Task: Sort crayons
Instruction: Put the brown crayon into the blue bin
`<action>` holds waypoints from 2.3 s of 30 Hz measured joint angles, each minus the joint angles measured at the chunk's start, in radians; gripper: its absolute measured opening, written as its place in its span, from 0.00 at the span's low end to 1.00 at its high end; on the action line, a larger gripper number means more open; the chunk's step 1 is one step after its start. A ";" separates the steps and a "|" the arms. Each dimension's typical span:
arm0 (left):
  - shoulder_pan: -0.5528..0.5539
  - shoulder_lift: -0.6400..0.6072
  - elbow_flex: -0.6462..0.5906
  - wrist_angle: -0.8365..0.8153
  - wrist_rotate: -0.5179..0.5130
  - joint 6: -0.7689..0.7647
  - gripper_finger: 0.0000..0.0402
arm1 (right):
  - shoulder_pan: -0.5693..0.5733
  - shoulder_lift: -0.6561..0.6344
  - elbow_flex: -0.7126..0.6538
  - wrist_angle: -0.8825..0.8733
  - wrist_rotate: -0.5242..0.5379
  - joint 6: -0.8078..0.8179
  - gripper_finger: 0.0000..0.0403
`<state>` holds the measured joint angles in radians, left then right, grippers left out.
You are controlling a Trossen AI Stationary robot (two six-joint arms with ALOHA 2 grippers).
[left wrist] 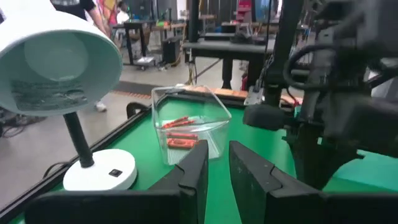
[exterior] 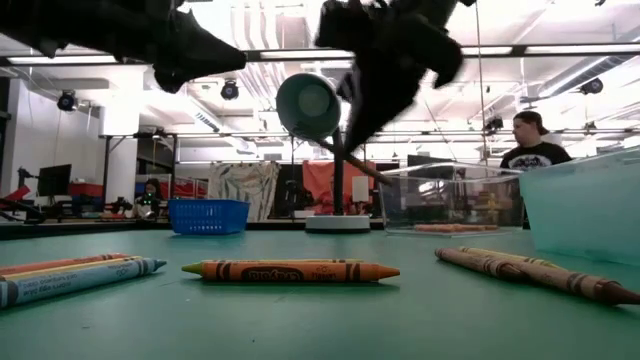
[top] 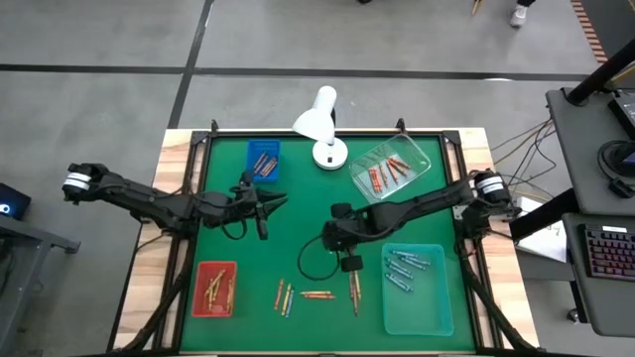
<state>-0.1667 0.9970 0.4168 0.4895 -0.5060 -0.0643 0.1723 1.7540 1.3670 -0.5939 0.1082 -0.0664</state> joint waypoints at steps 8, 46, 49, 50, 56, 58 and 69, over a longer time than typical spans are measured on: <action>-0.001 0.000 -0.103 0.197 0.103 0.071 0.12 | -0.022 -0.045 -0.111 0.485 -0.011 -0.145 0.03; -0.002 0.357 -0.169 0.749 0.438 0.213 0.34 | -0.110 -0.043 -0.108 0.967 -0.236 -0.134 0.03; -0.001 0.385 -0.169 0.777 0.414 0.222 0.29 | -0.109 -0.043 -0.108 0.965 -0.237 -0.135 0.03; -0.001 0.390 -0.169 0.777 0.396 0.225 0.27 | -0.109 -0.043 -0.108 0.965 -0.237 -0.138 0.03; -0.001 0.398 -0.169 0.769 0.355 0.236 0.06 | -0.110 -0.043 -0.108 0.966 -0.233 -0.154 0.03; -0.001 0.395 -0.169 0.768 0.355 0.238 0.02 | -0.110 -0.043 -0.108 0.966 -0.231 -0.154 0.03; 0.000 0.392 -0.169 0.764 0.348 0.236 0.01 | -0.108 -0.043 -0.098 0.933 -0.210 -0.131 0.13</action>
<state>-0.1669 1.3891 0.2478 1.2533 -0.1582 0.1722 0.0643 1.7115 1.2692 0.3394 -0.1019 -0.1974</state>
